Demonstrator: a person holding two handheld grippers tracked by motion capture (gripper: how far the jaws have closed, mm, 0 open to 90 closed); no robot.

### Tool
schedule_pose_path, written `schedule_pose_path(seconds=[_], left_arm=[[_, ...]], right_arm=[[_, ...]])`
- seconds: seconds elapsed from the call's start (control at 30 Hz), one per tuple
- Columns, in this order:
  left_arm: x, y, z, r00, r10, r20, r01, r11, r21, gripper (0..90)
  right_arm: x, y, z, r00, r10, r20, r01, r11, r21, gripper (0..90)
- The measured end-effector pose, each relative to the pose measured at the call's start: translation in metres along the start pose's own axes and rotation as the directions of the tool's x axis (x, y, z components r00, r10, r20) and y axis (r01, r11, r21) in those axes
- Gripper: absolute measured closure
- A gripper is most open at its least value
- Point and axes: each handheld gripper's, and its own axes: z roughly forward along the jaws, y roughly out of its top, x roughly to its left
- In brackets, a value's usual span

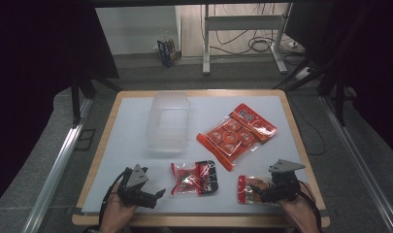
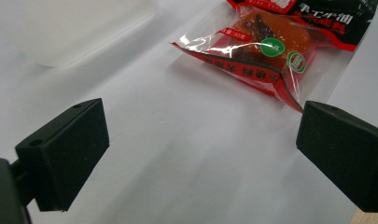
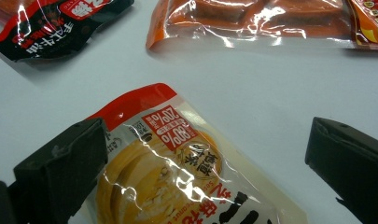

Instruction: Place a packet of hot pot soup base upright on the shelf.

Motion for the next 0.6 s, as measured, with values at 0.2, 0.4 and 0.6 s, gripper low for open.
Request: schedule_pose_path(seconds=[0.2,0.4,0.6], left_arm=[[0.0017,-0.0001,-0.0024,0.9998,-0.02,0.008,0.021,0.9994,-0.028,2.7],[0.0,0.0002,-0.0006,0.9999,-0.007,0.008,0.007,0.9998,-0.021,2.6],[-0.0016,0.0006,-0.0001,0.9999,0.01,0.006,-0.01,0.9997,-0.023,2.5]], right_arm=[[0.0013,0.0009,0.0008,0.9999,-0.014,0.005,0.014,0.9999,-0.003,0.0],[-0.0003,-0.0001,0.0048,0.9999,-0.007,-0.011,0.007,1.0,-0.001,0.0],[-0.0015,0.0006,0.0052,0.9997,-0.011,-0.02,0.011,0.9999,0.0,0.0]])
